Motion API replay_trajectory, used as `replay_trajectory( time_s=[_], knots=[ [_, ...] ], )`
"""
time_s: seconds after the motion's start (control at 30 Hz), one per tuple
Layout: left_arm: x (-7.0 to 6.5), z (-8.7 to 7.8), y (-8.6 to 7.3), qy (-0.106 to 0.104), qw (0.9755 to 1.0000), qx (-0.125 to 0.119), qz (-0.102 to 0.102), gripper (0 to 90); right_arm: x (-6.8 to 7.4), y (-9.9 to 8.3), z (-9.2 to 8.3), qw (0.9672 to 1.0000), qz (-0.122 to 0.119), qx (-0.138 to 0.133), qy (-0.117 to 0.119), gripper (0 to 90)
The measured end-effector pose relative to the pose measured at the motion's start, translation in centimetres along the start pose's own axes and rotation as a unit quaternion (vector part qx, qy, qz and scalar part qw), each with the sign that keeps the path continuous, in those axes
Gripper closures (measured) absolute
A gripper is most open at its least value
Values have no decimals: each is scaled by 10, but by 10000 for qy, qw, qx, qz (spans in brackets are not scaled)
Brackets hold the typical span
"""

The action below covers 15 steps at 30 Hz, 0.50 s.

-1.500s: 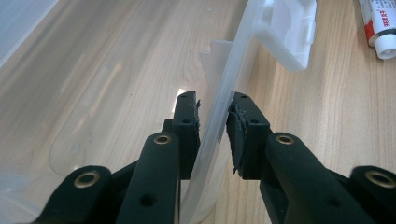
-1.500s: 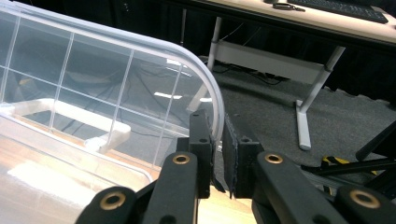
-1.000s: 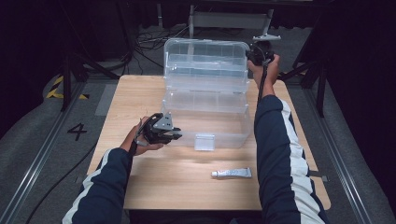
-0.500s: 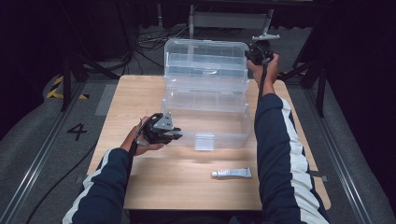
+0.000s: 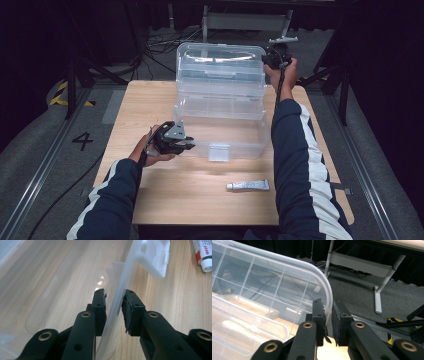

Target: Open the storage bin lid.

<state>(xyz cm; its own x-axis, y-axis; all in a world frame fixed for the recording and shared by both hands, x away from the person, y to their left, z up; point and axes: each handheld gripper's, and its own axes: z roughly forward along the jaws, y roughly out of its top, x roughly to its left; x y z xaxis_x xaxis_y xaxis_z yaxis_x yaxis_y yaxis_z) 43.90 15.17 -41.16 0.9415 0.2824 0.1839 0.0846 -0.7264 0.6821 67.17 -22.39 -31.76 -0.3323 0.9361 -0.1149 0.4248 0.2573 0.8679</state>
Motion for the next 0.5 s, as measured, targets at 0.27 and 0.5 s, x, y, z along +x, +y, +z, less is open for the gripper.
replay_trajectory(
  time_s=[0.27, 0.5],
  knots=[
    [0, 0, 0, -29, 10000, -26, -32, 733, -2, -1, 4, 10000, -28, 88, 12, 810],
    [0, 1, -1, -64, 9999, -47, -81, 732, -2, -1, 5, 9999, -88, 101, 45, 807]
  ],
)
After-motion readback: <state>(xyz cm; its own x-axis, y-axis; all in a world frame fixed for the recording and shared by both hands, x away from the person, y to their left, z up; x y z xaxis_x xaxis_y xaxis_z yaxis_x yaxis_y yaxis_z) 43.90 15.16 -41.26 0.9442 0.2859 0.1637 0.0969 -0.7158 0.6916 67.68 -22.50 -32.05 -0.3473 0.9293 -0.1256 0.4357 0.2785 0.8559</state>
